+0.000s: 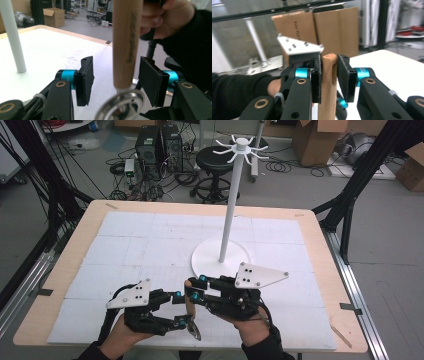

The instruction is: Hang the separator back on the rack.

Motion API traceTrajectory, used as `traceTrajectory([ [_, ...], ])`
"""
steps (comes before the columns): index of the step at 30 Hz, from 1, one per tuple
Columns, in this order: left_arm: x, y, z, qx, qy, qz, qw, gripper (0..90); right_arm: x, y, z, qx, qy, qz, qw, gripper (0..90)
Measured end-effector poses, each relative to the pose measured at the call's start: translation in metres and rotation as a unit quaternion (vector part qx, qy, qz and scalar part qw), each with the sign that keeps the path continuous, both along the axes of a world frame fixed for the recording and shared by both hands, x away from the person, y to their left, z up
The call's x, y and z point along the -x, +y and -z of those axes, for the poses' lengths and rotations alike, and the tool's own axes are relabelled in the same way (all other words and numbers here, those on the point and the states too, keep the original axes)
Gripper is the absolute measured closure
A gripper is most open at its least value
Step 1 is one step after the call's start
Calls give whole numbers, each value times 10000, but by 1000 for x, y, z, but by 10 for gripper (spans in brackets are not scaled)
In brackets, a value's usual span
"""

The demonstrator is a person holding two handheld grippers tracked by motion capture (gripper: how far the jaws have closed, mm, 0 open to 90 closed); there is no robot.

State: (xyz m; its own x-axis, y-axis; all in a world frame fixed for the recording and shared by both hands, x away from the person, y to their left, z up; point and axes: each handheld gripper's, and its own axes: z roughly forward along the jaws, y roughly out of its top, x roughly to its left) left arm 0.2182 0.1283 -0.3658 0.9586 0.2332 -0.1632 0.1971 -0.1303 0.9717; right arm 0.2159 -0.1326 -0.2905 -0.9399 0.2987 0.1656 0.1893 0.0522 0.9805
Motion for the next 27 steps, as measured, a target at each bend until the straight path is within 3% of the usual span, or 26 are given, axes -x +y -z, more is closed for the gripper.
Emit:
traceTrajectory([
  [7,1,-1,-3,17,-20,-395,9992,465,5,8,-11,164,-110,627,9978,738],
  [11,2,-3,-2,-208,-29,-601,9980,504,7,14,-7,154,-88,694,9974,738],
  [18,2,-3,-2,-304,-23,-549,9980,672,6,15,-4,127,-39,800,9967,738],
  [24,3,-4,-3,-338,0,-296,9990,683,7,11,0,-22,61,668,9977,726],
  [25,3,-4,-4,-332,12,-224,9992,684,5,10,1,-109,125,509,9986,694],
  [27,3,-4,-5,-294,21,-73,9995,683,3,6,4,-262,16,319,9991,446],
])
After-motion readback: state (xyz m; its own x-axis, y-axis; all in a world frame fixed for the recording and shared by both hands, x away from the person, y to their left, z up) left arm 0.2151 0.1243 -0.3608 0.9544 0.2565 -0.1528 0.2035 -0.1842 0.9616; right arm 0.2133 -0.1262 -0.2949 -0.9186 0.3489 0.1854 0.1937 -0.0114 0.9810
